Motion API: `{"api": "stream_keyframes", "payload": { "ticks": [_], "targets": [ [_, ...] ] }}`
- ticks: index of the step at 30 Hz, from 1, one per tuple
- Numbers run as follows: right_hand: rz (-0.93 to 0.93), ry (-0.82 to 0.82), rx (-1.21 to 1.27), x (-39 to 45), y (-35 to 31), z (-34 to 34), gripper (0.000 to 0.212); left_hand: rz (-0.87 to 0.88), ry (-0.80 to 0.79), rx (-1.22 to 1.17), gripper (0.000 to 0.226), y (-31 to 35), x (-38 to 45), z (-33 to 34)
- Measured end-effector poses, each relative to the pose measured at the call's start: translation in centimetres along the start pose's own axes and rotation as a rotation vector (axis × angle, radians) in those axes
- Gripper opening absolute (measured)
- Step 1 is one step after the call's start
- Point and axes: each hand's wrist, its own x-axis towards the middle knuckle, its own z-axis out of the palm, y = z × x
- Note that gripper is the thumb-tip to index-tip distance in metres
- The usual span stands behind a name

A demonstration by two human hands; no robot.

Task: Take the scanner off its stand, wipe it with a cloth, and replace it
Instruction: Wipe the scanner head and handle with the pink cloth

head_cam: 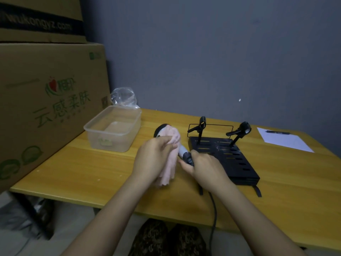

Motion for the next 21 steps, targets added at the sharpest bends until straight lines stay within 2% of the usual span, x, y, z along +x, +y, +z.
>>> {"api": "stream_keyframes", "payload": {
  "ticks": [2,3,4,6,8,9,11,13,15,18,21],
  "targets": [
    [0.011,-0.029,0.072,-0.1,0.3,-0.4,0.040,0.082,0.121,0.051,0.020,-0.2,0.3,-0.5],
    [0.006,-0.044,0.120,-0.1,0.5,-0.6,0.041,0.155,0.132,0.034,0.022,-0.4,0.4,-0.7],
    [-0.009,-0.062,0.161,-0.1,0.7,-0.9,0.042,0.249,0.073,0.022,0.025,-0.7,0.5,-0.7],
    [-0.036,-0.108,0.246,0.0,1.1,-1.3,0.047,0.422,-0.185,0.022,0.035,-1.4,0.4,-0.2],
    [-0.061,-0.165,0.318,0.0,1.6,-1.7,0.051,0.457,-0.398,0.020,0.043,-1.9,0.1,0.1],
    [-0.080,-0.197,0.332,0.0,1.8,-2.0,0.052,0.478,-0.416,0.069,0.042,-2.2,0.1,0.2],
    [-0.107,-0.256,0.324,-0.2,1.9,-2.3,0.047,0.547,-0.355,0.275,0.040,-2.6,0.3,0.3],
    [-0.114,-0.298,0.278,-0.3,2.0,-2.5,0.044,0.518,-0.325,0.434,0.049,-2.6,0.5,0.4],
    [-0.125,-0.310,0.173,-0.5,1.8,-2.6,0.043,0.411,-0.331,0.465,0.051,-2.3,0.9,0.3],
    [-0.188,-0.292,-0.044,-0.3,0.8,-2.7,0.038,0.252,-0.384,0.440,0.032,-1.1,1.7,0.1],
    [-0.238,-0.193,-0.129,-0.2,0.7,-2.6,0.032,0.293,-0.328,0.376,0.024,-0.4,1.2,0.6]
  ]
}}
